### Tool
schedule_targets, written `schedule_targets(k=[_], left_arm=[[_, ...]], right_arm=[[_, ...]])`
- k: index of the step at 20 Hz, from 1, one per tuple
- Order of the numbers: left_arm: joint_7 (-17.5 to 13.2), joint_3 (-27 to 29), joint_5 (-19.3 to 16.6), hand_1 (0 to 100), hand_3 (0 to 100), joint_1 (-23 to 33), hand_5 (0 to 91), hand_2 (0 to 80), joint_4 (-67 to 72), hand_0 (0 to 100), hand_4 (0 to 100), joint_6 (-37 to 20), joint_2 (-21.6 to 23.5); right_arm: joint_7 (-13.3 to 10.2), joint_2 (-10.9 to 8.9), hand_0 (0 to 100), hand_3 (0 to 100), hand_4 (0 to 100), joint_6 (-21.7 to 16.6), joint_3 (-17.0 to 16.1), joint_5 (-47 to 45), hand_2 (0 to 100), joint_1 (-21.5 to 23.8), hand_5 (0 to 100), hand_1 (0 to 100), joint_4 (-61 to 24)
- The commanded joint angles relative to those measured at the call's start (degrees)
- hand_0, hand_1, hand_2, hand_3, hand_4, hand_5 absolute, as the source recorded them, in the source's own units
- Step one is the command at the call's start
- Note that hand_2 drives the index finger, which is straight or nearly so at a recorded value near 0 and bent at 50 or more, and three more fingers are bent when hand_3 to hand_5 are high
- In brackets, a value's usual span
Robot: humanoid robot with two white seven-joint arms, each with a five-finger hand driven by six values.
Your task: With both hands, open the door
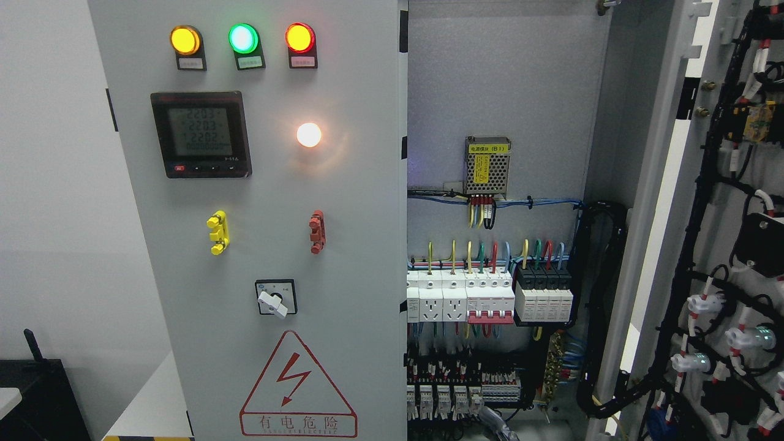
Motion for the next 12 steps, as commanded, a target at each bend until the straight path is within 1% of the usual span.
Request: schedule_targets(k=[1, 8, 10, 12], left_arm=[[0.01, -0.12, 0.79, 0, 0, -0.02, 0.0, 0.0, 0.2, 0, 3, -0.01, -0.24], [0.01, -0.12, 0.79, 0, 0, -0.02, 0.0, 0.0, 0.2, 0, 3, -0.01, -0.24], [0.01, -0.12, 0.79, 0, 0, -0.02, 0.0, 0.0, 0.2, 0, 3, -0.01, -0.24], [0.01, -0.12, 0.79, 0, 0, -0.02, 0.0, 0.0, 0.2, 0, 3, -0.01, -0.24]], right_arm=[[0.01, 1.2, 11, 0, 0, 0.25, 1.65, -0.12, 0, -5.86, 0, 0, 6.14], [0.01, 1.2, 11, 0, 0, 0.52, 2.61, -0.21, 0, -9.37, 0, 0, 10.36], [0.01, 1.2, 11, 0, 0, 1.57, 2.53, -0.3, 0, -10.69, 0, 0, 11.68], [0.01, 1.11, 11, 0, 0, 1.84, 2.61, -0.47, 0, -11.75, 0, 0, 12.91]])
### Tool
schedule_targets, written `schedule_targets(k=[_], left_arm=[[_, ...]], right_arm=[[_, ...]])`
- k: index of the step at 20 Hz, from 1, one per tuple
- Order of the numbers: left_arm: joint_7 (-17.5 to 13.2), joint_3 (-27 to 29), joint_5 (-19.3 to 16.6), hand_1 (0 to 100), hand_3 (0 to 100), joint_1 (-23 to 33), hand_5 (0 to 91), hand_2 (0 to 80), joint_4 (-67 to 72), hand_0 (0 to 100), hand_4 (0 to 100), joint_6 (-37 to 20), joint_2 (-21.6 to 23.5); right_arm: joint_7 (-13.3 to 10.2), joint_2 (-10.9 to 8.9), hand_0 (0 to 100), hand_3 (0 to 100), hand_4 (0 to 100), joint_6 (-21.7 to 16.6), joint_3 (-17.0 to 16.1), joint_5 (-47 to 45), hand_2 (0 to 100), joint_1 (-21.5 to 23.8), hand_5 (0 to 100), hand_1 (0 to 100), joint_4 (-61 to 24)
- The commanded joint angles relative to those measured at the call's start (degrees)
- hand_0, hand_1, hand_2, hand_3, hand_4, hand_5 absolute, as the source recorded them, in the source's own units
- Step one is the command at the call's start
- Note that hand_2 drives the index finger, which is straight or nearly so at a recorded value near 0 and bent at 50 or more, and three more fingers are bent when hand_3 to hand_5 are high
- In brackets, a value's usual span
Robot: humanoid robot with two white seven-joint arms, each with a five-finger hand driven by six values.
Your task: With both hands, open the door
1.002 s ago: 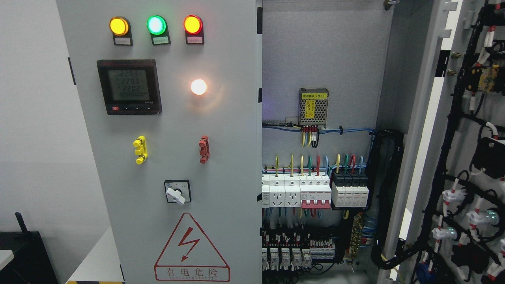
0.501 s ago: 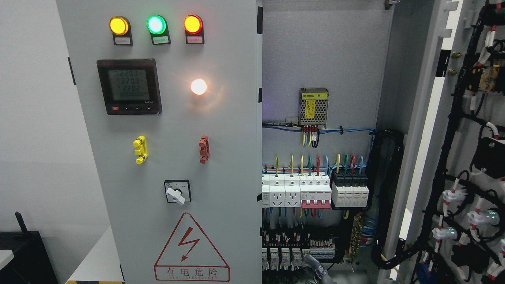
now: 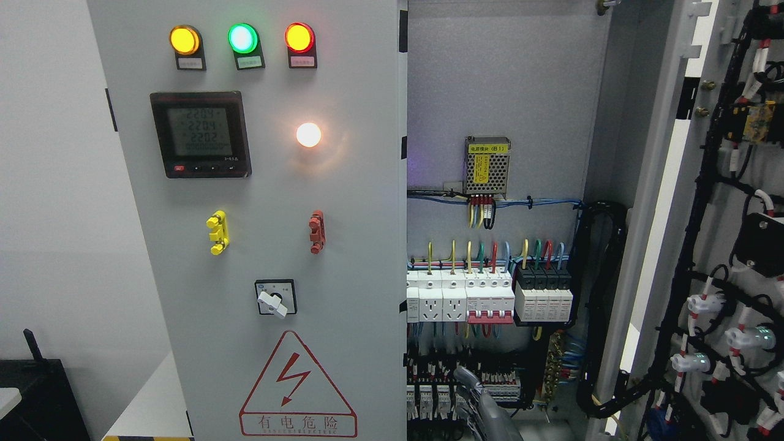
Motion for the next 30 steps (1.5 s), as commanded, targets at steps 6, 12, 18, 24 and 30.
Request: schedule_targets(k=[6, 12, 18, 24, 30], left_arm=[[0.0, -0.1, 0.79, 0, 0, 0.08, 0.0, 0.0, 0.18, 0, 3, -0.01, -0.09], [0.0, -0.1, 0.79, 0, 0, -0.01, 0.0, 0.0, 0.18, 0, 3, -0.01, -0.09], [0.0, -0.1, 0.79, 0, 0, -0.01, 0.0, 0.0, 0.18, 0, 3, -0.01, -0.09], [0.0, -0.1, 0.79, 0, 0, 0.07, 0.0, 0.0, 0.18, 0, 3, -0.01, -0.09], [0.0, -0.1, 0.79, 0, 0, -0.01, 0.0, 0.0, 0.18, 0, 3, -0.01, -0.09]], right_arm=[[0.01, -1.78, 11, 0, 0, 1.53, 2.02, -6.65, 0, -6.37, 0, 0, 8.12], [0.01, -1.78, 11, 0, 0, 1.53, 3.69, -6.82, 0, -7.77, 0, 0, 9.26], [0.19, -1.78, 11, 0, 0, 1.27, 4.12, -7.0, 0, -10.32, 0, 0, 12.43], [0.19, -1.95, 11, 0, 0, 1.44, 5.79, -10.95, 0, -12.08, 0, 0, 12.7], [0.19, -3.71, 11, 0, 0, 1.44, 6.59, -11.13, 0, -12.96, 0, 0, 12.7]])
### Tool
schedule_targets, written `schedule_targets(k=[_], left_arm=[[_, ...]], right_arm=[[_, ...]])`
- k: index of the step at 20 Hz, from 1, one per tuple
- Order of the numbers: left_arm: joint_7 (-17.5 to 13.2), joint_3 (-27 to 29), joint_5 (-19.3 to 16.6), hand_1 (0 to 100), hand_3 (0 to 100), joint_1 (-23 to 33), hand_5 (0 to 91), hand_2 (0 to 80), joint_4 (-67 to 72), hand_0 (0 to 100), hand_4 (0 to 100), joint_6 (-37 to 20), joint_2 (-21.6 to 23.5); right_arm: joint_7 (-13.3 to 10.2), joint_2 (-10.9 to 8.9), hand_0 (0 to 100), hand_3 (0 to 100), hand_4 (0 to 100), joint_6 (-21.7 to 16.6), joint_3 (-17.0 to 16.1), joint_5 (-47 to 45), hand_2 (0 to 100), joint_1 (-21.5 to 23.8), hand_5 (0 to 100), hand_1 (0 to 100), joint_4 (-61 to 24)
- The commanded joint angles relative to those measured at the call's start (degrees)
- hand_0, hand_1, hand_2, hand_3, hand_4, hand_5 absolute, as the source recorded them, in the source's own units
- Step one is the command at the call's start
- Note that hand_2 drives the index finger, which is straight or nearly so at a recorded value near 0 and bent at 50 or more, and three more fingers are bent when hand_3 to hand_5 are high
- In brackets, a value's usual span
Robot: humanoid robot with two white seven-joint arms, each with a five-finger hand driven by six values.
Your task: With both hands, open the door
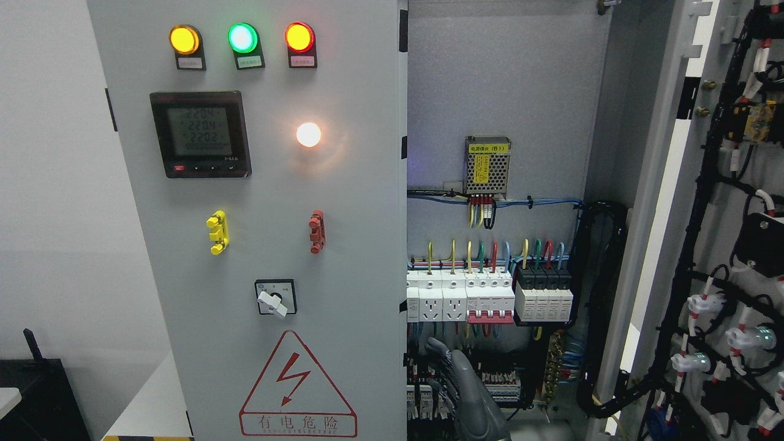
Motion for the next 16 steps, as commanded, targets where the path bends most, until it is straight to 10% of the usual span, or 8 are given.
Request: schedule_targets(k=[1, 16], left_arm=[[0.0, -0.09, 0.79, 0, 0, 0.05, 0.0, 0.0, 0.18, 0, 3, 0.0, -0.01], [0.0, -0.09, 0.79, 0, 0, 0.05, 0.0, 0.0, 0.18, 0, 3, 0.0, -0.01]], right_arm=[[0.12, -1.5, 11, 0, 0, 0.05, 1.84, -0.84, 0, -1.06, 0, 0, 1.65], [2.31, -1.68, 11, 0, 0, 0.05, 4.12, -3.66, 0, -5.36, 0, 0, 6.92]])
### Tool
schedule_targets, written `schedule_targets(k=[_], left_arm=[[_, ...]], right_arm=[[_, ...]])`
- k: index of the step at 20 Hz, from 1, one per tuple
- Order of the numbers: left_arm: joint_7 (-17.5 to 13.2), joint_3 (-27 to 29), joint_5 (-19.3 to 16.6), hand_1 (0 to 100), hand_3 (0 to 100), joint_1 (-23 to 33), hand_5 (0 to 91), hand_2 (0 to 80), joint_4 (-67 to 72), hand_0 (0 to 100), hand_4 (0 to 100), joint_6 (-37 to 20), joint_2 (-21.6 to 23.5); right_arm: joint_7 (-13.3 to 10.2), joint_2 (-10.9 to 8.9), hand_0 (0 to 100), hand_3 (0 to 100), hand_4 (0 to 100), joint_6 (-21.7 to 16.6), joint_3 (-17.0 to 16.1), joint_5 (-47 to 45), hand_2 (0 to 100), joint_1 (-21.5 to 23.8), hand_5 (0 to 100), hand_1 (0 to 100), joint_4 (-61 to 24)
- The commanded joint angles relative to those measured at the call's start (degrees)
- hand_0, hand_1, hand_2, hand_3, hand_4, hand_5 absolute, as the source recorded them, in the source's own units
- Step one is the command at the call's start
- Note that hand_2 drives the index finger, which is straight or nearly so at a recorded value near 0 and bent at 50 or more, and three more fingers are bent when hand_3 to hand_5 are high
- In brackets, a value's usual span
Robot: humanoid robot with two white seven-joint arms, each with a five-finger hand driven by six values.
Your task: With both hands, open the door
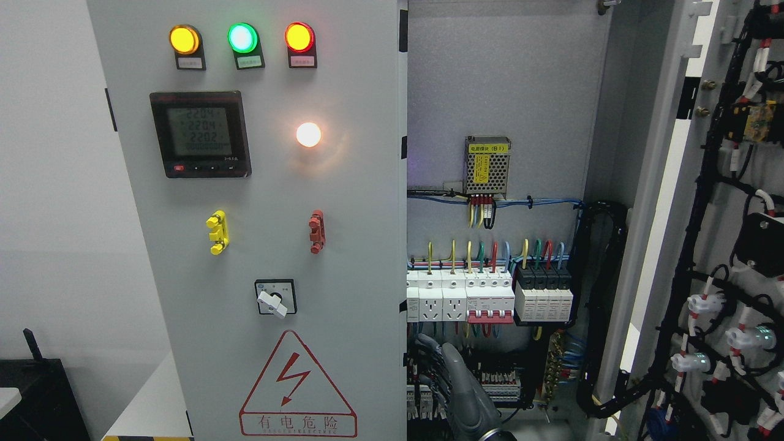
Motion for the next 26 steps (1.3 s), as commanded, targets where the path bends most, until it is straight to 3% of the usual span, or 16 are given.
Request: schedule_targets(k=[1, 6, 14, 17, 26], left_arm=[[-0.01, -0.09, 0.79, 0, 0, -0.02, 0.0, 0.0, 0.18, 0, 3, 0.0, 0.0], [-0.01, -0.09, 0.79, 0, 0, -0.02, 0.0, 0.0, 0.18, 0, 3, 0.0, 0.0], [-0.01, -0.09, 0.88, 0, 0, 0.07, 0.0, 0.0, 0.18, 0, 3, 0.0, 0.0], [-0.01, -0.09, 0.79, 0, 0, -0.02, 0.0, 0.0, 0.18, 0, 3, 0.0, 0.0], [-0.01, -0.09, 0.79, 0, 0, 0.07, 0.0, 0.0, 0.18, 0, 3, 0.0, 0.0]], right_arm=[[1.49, -0.38, 11, 0, 0, -0.16, 1.4, -0.48, 0, -1.77, 0, 0, 3.68], [1.58, -1.52, 11, 0, 0, -0.16, 1.4, -0.48, 0, -2.12, 0, 0, 4.03], [1.76, -1.79, 11, 0, 0, -0.34, 1.49, -0.57, 0, -2.83, 0, 0, 2.98], [4.21, -1.79, 11, 0, 0, -0.25, 1.93, -0.57, 0, -2.91, 0, 0, 2.71], [4.57, -2.93, 11, 0, 0, -0.25, 1.84, -0.66, 0, -4.06, 0, 0, 2.97]])
